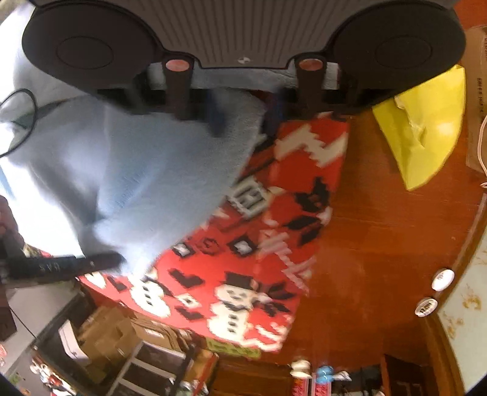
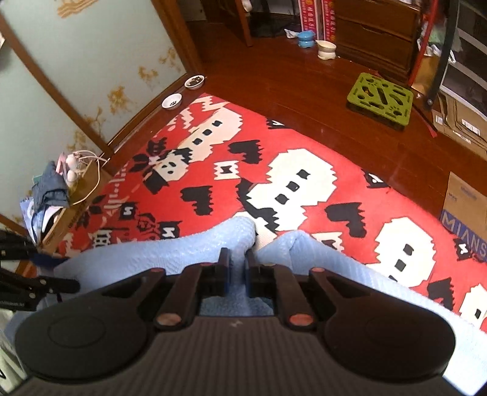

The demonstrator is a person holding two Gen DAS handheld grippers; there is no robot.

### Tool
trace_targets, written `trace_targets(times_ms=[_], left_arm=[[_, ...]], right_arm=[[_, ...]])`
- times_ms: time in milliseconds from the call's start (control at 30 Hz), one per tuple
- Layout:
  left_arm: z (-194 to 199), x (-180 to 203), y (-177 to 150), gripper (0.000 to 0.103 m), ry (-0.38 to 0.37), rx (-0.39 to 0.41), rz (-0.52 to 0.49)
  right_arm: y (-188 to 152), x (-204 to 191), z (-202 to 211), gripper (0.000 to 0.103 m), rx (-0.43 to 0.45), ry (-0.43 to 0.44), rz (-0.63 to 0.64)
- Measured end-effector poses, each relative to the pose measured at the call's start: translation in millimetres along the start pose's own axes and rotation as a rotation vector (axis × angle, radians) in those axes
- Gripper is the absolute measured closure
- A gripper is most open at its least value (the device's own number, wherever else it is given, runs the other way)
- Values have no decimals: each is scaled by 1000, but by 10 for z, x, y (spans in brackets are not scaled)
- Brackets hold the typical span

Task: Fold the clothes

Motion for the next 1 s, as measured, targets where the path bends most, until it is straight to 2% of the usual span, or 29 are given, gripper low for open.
trace_targets(times_ms=[67,167,267,367,433,500,633,733,767,833,900,1000], left_arm=[[43,16,9,88,21,24,-5],[208,-14,109,89,37,98,44],[421,-66,288,89,62,195,86],[517,-182,456,89,80,252,142],[504,-294,532,89,100,271,185],[432,-392,564,89,107,266,228],[203,-532,535,88,105,214,300],[76,-578,511,85,113,184,314],[55,-587,501,80,119,179,317],[73,-596,489,74,132,186,309],[112,-610,479,68,141,198,300],[206,-607,463,48,145,217,285]], right_arm=[[79,-38,17,95,19,-17,21],[375,-82,108,95,91,-27,37],[862,-169,183,95,183,-25,86],[1386,-295,121,95,242,-19,160],[1652,-369,-14,95,252,-22,201],[1811,-418,-265,95,223,-18,230],[1769,-428,-883,94,103,-48,293],[1679,-320,-1098,75,73,-56,224],[1672,-281,-1097,69,84,-49,193],[1661,-211,-1003,65,116,-37,145],[1618,-140,-872,56,135,-49,135],[1504,-59,-617,53,160,-58,120]])
Point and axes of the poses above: each gripper's, at about its wrist camera, not at the fingertips, and z roughly against the way its jaws point, x to its right, y to its top, the point moved 8 cm from there along -z, roughly the way its jaws point, and after that the axes turned 7 degrees about z, right-handed, at the moved point
